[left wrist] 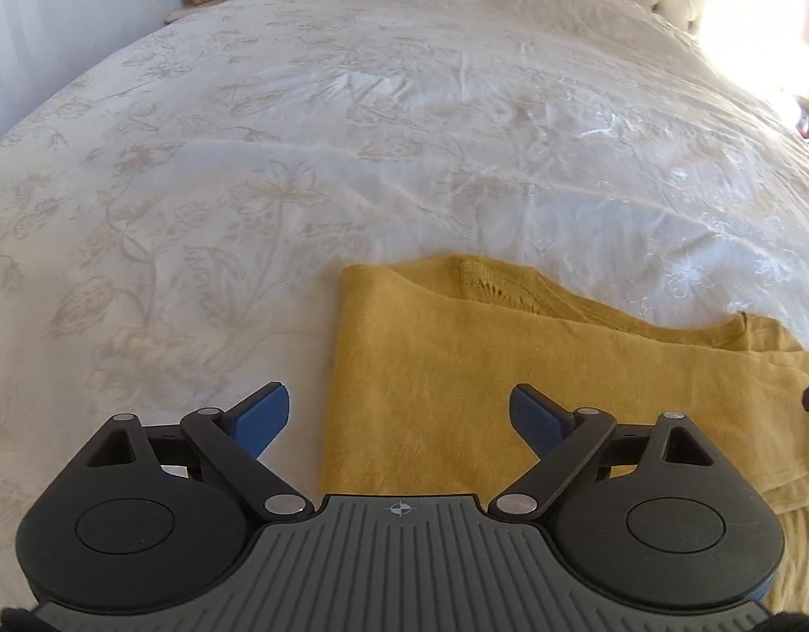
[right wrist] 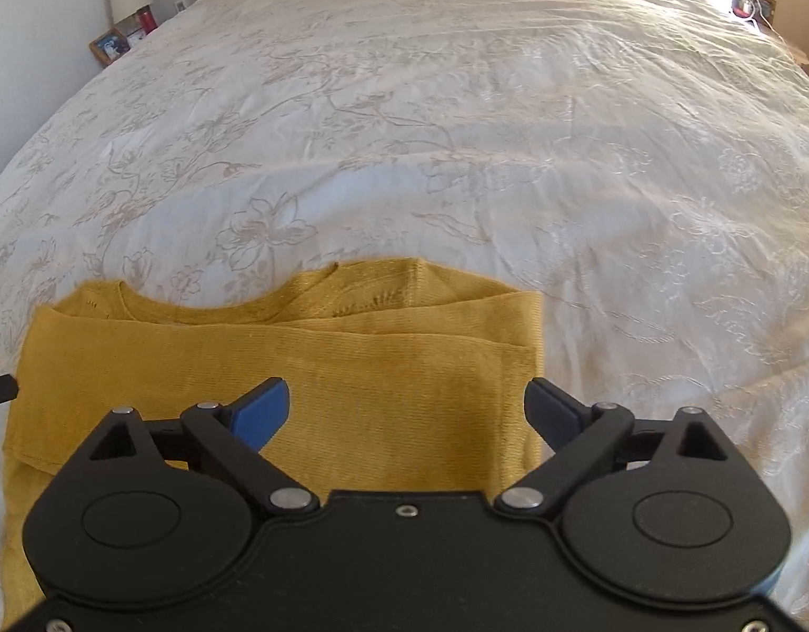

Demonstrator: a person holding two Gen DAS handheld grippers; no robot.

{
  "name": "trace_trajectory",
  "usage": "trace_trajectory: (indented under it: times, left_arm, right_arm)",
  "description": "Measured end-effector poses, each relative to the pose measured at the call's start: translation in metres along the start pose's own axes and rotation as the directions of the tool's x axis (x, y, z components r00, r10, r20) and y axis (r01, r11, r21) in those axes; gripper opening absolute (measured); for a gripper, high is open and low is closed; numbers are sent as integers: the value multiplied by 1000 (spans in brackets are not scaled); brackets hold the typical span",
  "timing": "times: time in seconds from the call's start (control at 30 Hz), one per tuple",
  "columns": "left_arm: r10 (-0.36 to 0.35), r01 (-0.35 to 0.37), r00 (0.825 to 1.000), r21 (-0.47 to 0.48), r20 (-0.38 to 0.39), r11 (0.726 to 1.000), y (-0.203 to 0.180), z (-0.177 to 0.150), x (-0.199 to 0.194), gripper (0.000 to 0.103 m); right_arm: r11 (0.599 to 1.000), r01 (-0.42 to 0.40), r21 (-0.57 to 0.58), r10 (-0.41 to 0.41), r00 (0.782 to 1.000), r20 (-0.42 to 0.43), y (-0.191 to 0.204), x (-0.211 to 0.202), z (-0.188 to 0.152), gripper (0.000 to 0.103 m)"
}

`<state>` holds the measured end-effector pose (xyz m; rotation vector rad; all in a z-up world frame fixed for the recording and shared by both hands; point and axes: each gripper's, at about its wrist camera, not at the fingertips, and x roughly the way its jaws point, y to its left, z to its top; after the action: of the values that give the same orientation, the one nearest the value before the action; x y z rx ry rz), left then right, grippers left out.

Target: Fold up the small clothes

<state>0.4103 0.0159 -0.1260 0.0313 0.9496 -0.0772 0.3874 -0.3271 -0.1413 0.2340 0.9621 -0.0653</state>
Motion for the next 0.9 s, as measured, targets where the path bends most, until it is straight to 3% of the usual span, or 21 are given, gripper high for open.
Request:
trace_trajectory:
  times: [0.13, 0.27, 0.3, 0.43, 0.67, 0.9]
  left_arm:
    - [30, -29, 999, 39, -21, 999, -10, 7, 25, 96]
    - [131, -127, 989, 59, -69, 990, 6, 8, 54, 97]
    - [144, -140, 986, 49, -86, 989, 13, 7, 61, 103]
    - [91, -93, 990, -8, -108, 996, 40, 9, 70, 103]
    - [76, -75, 995, 14, -71, 997, 39, 7, 37, 103]
    - [11, -8, 997, 32, -81, 999, 21, -41, -19, 103]
  right_arm:
    - [999, -10, -47, 9, 1000, -28, 10, 17, 0, 102]
    - [996, 79, -32, -82, 992, -98, -8, 38, -6, 102]
    - [995, 102, -14, -103, 988, -117, -16, 41, -7, 102]
    - [989, 120, 89, -106, 984, -145, -49, 40, -14, 102]
    - [985, 96, 147, -81, 991, -105, -63, 4, -25, 102]
    - [988, 27, 151, -13, 995, -97, -48, -42, -59, 102]
